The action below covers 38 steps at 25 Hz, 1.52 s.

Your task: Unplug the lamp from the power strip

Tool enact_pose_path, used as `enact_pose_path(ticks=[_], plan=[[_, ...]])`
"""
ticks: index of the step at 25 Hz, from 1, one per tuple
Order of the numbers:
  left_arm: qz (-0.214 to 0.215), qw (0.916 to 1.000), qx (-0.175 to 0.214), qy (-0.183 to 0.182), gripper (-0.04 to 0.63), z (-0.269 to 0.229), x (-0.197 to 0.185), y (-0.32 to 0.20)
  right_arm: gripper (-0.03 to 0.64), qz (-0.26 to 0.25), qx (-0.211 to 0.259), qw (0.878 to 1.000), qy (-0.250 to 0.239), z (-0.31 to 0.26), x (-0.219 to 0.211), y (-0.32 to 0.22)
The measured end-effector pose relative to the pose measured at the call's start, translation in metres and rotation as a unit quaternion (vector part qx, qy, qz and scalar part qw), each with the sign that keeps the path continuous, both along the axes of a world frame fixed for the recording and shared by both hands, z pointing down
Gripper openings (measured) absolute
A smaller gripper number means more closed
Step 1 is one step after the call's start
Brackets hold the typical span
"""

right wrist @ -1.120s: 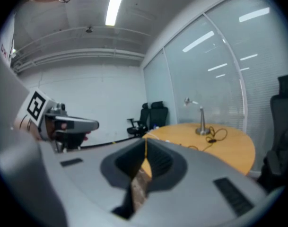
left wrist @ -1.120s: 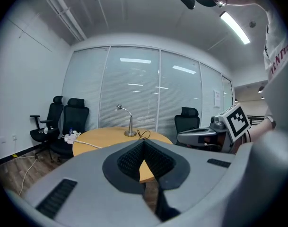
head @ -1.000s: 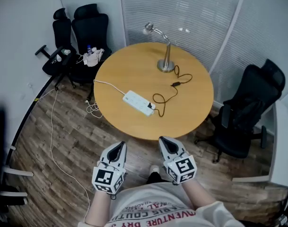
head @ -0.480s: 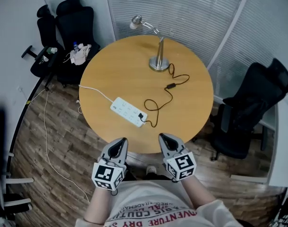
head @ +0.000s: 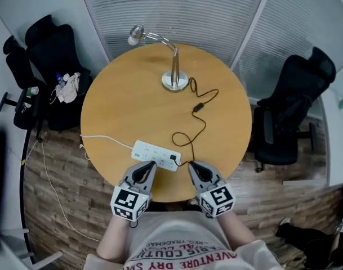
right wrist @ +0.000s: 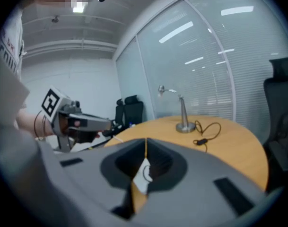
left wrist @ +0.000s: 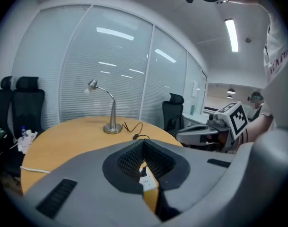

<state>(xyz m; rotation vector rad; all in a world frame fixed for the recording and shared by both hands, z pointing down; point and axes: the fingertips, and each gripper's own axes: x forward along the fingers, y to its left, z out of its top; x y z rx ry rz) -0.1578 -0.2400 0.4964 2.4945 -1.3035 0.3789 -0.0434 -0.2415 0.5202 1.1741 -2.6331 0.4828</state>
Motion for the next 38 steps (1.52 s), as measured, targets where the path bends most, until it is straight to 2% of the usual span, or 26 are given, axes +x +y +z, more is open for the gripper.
enact_pose_path(ticks=[2, 5, 10, 14, 16, 19, 23, 28, 32, 35, 38], plan=[[0.047, 0.9987, -0.022, -0.001, 0.028, 0.016, -0.001, -0.012, 0.029, 0.017, -0.007, 1.000, 0.006, 0.005, -0.007, -0.008], [0.091, 0.9949, -0.039, -0.019, 0.028, 0.047, -0.006, -0.028, 0.029, 0.046, -0.033, 0.998, 0.026, 0.021, -0.016, -0.015], [0.144, 0.9837, -0.080, -0.072, 0.028, 0.112, -0.015, -0.044, 0.029, 0.072, -0.075, 0.993, 0.051, 0.052, -0.033, -0.022], [0.169, 0.9742, -0.112, -0.099, 0.028, 0.156, -0.014, -0.051, 0.037, 0.070, -0.106, 0.988, 0.087, 0.074, -0.043, -0.024], [0.173, 0.9705, -0.126, -0.110, 0.028, 0.175, -0.014, -0.055, 0.144, 0.056, -0.120, 0.984, 0.116, 0.086, -0.049, -0.025], [0.174, 0.9676, -0.145, -0.111, 0.028, 0.192, -0.009, -0.059, 0.169, 0.034, -0.143, 0.976, 0.162, 0.105, -0.054, -0.026], [0.171, 0.9675, -0.161, -0.093, 0.028, 0.197, -0.006, -0.062, 0.190, -0.008, -0.173, 0.954, 0.246, 0.134, -0.056, -0.025], [0.191, 0.9557, -0.158, -0.158, 0.028, 0.207, -0.004, -0.058, 0.190, -0.063, -0.191, 0.913, 0.356, 0.163, -0.051, -0.029], [0.190, 0.9552, -0.153, -0.167, 0.028, 0.208, -0.002, -0.059, 0.181, -0.115, -0.199, 0.875, 0.426, 0.178, -0.046, -0.029], [0.190, 0.9551, -0.157, -0.165, 0.028, 0.209, -0.002, -0.059, 0.121, -0.153, -0.188, 0.856, 0.457, 0.182, -0.046, -0.030], [0.187, 0.9549, -0.165, -0.161, 0.028, 0.209, -0.002, -0.059, 0.098, -0.183, -0.194, 0.847, 0.460, 0.185, -0.047, -0.030]])
